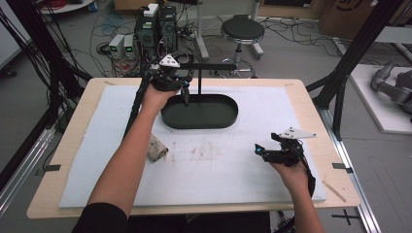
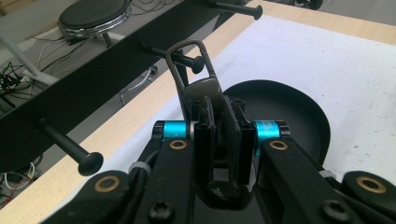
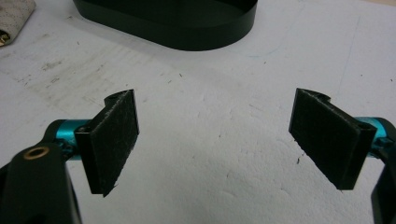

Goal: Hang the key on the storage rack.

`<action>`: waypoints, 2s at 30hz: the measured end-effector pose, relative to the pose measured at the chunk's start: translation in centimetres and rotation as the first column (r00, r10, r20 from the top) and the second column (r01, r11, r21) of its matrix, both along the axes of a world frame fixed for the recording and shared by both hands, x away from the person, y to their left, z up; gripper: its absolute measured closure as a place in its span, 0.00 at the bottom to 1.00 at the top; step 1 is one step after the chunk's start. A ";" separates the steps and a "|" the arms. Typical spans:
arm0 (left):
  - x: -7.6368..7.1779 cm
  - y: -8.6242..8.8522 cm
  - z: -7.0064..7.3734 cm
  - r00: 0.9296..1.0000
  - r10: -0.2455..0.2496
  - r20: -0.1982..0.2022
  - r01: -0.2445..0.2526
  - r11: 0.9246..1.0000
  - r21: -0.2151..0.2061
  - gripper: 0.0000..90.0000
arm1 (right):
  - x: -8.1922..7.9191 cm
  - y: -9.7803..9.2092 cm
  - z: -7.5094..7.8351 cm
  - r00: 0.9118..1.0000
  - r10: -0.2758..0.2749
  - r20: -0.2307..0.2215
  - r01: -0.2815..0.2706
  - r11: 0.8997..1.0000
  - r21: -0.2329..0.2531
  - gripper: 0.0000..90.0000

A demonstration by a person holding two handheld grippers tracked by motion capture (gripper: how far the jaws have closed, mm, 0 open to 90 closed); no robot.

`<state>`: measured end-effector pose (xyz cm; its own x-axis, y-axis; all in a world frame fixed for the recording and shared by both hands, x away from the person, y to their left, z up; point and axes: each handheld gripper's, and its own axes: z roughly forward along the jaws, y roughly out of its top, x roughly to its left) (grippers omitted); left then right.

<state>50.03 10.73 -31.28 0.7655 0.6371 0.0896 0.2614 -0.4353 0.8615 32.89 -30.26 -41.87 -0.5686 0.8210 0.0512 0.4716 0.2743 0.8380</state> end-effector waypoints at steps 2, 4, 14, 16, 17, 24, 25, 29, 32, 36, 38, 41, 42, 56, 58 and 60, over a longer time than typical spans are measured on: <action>0.1 0.0 -0.1 1.000 0.002 -0.001 -0.002 1.000 -0.002 0.92 | 0.0 0.0 0.0 1.000 0.002 -0.002 -0.002 1.000 -0.001 0.18; 0.1 -0.1 -0.2 1.000 0.014 -0.001 -0.014 1.000 0.001 0.92 | 0.0 0.0 0.0 1.000 0.004 -0.002 -0.004 1.000 -0.004 0.18; 0.5 -0.2 -0.4 0.999 0.050 0.000 -0.050 0.999 0.010 0.80 | 0.1 -0.2 0.0 1.000 -0.002 0.003 0.002 1.000 0.004 0.18; 0.4 -0.2 -0.4 0.999 0.048 -0.009 -0.048 0.999 -0.001 0.71 | 0.1 -0.3 0.0 1.000 0.000 0.004 0.000 1.000 0.001 0.18; 0.4 -0.2 -0.4 0.999 0.048 -0.009 -0.048 0.999 -0.001 0.69 | 0.1 -0.2 0.0 1.000 -0.004 0.001 0.004 1.000 0.004 0.18; -1.0 0.4 -0.2 1.000 0.009 -0.030 -0.010 0.999 -0.041 0.64 | 0.1 -0.2 -0.1 1.000 -0.003 -0.001 0.003 1.000 0.004 0.18; -1.0 0.4 -0.2 1.000 0.009 -0.030 -0.010 0.999 -0.041 0.63 | 0.1 -0.2 -0.1 1.000 -0.005 0.000 0.005 1.000 0.006 0.18; -1.9 0.8 -0.3 0.998 -0.021 -0.052 0.018 0.998 -0.067 0.59 | 0.0 -0.4 0.1 1.000 -0.007 0.005 0.007 1.000 0.019 0.18; -2.6 1.1 -0.4 0.997 -0.051 -0.056 0.046 0.996 -0.082 0.56 | 0.0 -0.4 0.1 1.000 -0.009 0.005 0.009 1.000 0.025 0.18; -3.5 1.9 -0.8 0.996 -0.066 -0.061 0.060 0.993 -0.098 0.52 | 0.0 -0.3 0.2 1.000 -0.001 0.009 0.001 1.000 0.021 0.18; -3.9 2.4 -1.2 0.995 -0.067 -0.070 0.060 0.993 -0.102 0.50 | 0.0 -0.4 0.2 1.000 -0.001 0.009 0.000 1.000 0.025 0.18; -4.4 2.9 -1.5 0.995 -0.072 -0.071 0.064 0.992 -0.111 0.47 | 0.1 -0.4 0.1 1.000 -0.001 0.007 0.001 1.000 0.023 0.18; -5.2 3.4 -1.9 0.994 -0.081 -0.070 0.072 0.990 -0.122 0.47 | 0.1 -0.4 0.1 1.000 -0.002 0.006 0.002 1.000 0.024 0.18; -10.8 6.4 -4.0 0.994 -0.100 -0.053 0.090 0.982 -0.165 0.37 | -0.1 -0.7 0.3 1.000 -0.014 0.015 0.013 0.999 0.033 0.18; -11.7 6.8 -4.2 0.993 -0.107 -0.047 0.097 0.980 -0.175 0.36 | -0.1 -0.7 0.3 1.000 -0.013 0.016 0.012 0.999 0.032 0.18; -12.3 7.3 -4.4 0.993 -0.107 -0.043 0.098 0.980 -0.174 0.35 | -0.1 -0.7 0.3 1.000 -0.013 0.014 0.013 0.999 0.033 0.18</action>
<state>37.74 18.03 -35.64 0.8283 0.5575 -0.0558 0.2694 -0.3090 0.9121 32.77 -30.95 -41.60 -0.5589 0.8263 0.0701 0.4631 0.2408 0.8530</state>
